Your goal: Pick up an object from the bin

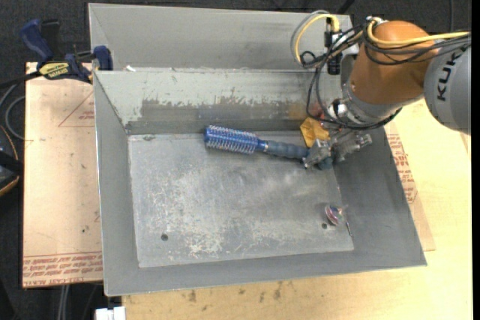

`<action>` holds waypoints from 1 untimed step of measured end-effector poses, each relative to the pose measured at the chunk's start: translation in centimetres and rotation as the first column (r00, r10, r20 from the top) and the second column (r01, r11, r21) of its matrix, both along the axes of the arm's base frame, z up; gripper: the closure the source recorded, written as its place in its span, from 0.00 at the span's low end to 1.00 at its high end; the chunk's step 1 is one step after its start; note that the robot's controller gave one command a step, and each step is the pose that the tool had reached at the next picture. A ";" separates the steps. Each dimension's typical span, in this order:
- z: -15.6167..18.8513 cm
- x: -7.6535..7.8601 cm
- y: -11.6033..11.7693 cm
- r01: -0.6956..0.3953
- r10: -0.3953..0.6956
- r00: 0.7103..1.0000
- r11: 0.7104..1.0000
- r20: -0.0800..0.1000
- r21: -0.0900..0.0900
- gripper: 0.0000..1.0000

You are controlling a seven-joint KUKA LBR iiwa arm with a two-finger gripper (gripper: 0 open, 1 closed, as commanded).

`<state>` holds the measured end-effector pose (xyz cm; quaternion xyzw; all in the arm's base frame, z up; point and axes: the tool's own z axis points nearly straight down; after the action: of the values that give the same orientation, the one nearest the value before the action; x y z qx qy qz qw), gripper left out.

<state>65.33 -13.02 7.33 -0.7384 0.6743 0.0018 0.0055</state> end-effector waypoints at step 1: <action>0.4 0.2 0.5 -0.001 0.001 1.000 1.000 0.005 0.008 1.00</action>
Offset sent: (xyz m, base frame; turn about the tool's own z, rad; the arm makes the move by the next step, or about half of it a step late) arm 0.0000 0.0000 0.0000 0.0000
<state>65.58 -12.55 7.68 -0.7386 0.6740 0.0025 0.0100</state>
